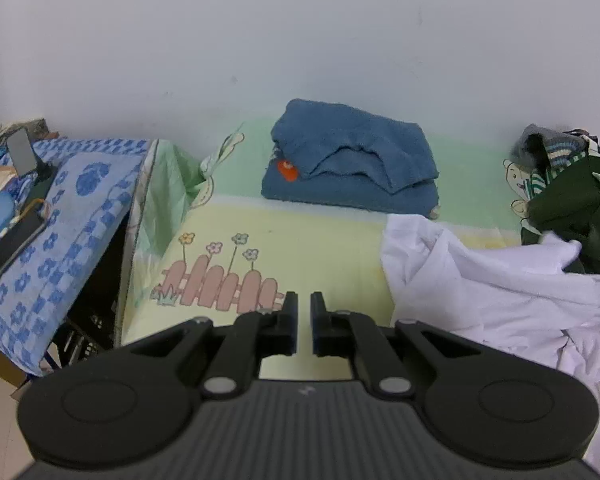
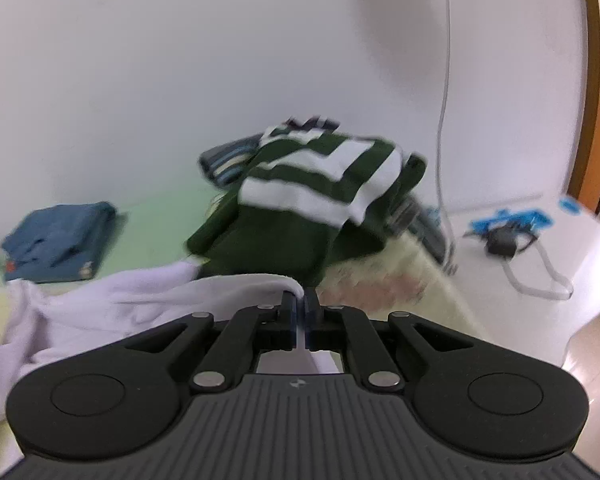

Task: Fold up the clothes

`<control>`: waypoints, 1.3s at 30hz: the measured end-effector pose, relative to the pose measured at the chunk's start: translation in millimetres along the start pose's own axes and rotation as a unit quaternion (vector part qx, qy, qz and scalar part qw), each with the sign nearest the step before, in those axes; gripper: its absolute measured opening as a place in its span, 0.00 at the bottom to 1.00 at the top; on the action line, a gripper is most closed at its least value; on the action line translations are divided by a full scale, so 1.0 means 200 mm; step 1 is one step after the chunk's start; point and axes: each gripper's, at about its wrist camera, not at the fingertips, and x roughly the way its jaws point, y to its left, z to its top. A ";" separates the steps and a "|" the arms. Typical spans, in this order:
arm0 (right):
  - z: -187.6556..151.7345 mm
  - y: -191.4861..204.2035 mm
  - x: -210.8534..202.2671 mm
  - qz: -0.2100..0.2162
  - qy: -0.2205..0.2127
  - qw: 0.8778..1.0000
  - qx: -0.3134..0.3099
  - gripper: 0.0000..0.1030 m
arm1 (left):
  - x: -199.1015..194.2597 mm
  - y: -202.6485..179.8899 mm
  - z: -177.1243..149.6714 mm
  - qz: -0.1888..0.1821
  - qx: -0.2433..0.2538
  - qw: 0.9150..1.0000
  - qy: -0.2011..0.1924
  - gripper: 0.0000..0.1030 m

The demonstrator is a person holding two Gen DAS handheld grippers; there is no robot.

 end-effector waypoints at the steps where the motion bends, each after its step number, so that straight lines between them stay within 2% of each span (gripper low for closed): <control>1: 0.02 -0.01 0.02 -0.007 -0.004 1.000 -0.004 0.03 | -0.01 -0.01 -0.01 -0.007 0.001 1.000 0.000 0.06; 2: 0.04 -0.02 0.04 -0.013 -0.006 1.000 -0.003 0.03 | -0.02 -0.03 -0.02 -0.013 0.003 1.000 0.000 0.08; 4: 0.09 -0.06 0.09 -0.023 -0.007 1.000 0.005 0.03 | -0.02 -0.06 -0.06 -0.023 0.010 1.000 0.001 0.30; 8: 0.15 -0.11 0.23 -0.046 0.000 0.999 0.015 0.02 | -0.04 -0.14 -0.16 -0.061 0.034 0.998 0.000 0.51; 10: 0.15 -0.11 0.31 -0.059 0.008 0.998 0.001 0.02 | -0.05 -0.19 -0.21 -0.080 0.054 0.995 -0.004 0.77; 12: 0.13 -0.11 0.39 -0.072 0.019 0.997 -0.013 0.02 | -0.04 -0.25 -0.26 -0.081 0.080 0.993 -0.009 0.86; 15: 0.07 -0.09 0.49 -0.087 0.040 0.995 -0.031 0.02 | 0.04 -0.32 -0.30 -0.066 0.105 0.992 0.001 0.84; 18: 0.01 -0.07 0.58 -0.101 0.057 0.992 -0.050 0.02 | 0.12 -0.32 -0.31 -0.059 0.094 0.994 0.018 0.87; 20: -0.03 -0.07 0.63 -0.107 0.071 0.990 -0.061 0.02 | 0.17 -0.30 -0.32 -0.057 0.080 0.995 0.030 0.86; 21: -0.05 -0.07 0.65 -0.109 0.077 0.989 -0.063 0.03 | 0.18 -0.29 -0.31 -0.058 0.077 0.995 0.032 0.82; 23: -0.07 -0.06 0.68 -0.109 0.085 0.988 -0.072 0.03 | 0.19 -0.28 -0.30 -0.061 0.073 0.995 0.032 0.65; 24: -0.07 -0.06 0.68 -0.110 0.089 0.987 -0.076 0.04 | 0.19 -0.27 -0.30 -0.062 0.071 0.995 0.033 0.46; 25: -0.07 -0.05 0.69 -0.111 0.093 0.986 -0.080 0.06 | 0.20 -0.26 -0.29 -0.063 0.070 0.995 0.033 0.32; 26: -0.07 -0.05 0.69 -0.111 0.097 0.986 -0.083 0.09 | 0.20 -0.26 -0.29 -0.065 0.068 0.995 0.033 0.26; 27: -0.07 -0.04 0.69 -0.112 0.101 0.985 -0.087 0.21 | 0.21 -0.25 -0.28 -0.066 0.066 0.995 0.034 0.21; 28: -0.06 -0.05 0.68 -0.114 0.100 0.985 -0.085 0.32 | 0.21 -0.24 -0.28 -0.067 0.064 0.995 0.034 0.18; 29: -0.05 -0.06 0.65 -0.115 0.095 0.986 -0.079 0.36 | 0.22 -0.23 -0.27 -0.069 0.062 0.995 0.034 0.17; 33: -0.01 -0.07 0.49 -0.104 0.065 0.991 -0.061 0.37 | 0.23 -0.19 -0.22 -0.065 0.058 0.996 0.027 0.12; 38: -0.06 0.03 0.20 -0.041 0.010 0.998 -0.056 0.38 | 0.24 -0.10 -0.09 -0.040 0.049 0.998 0.010 0.12; 39: -0.09 0.06 0.15 -0.024 0.008 0.998 -0.051 0.44 | 0.25 -0.08 -0.07 -0.027 0.048 0.998 0.007 0.11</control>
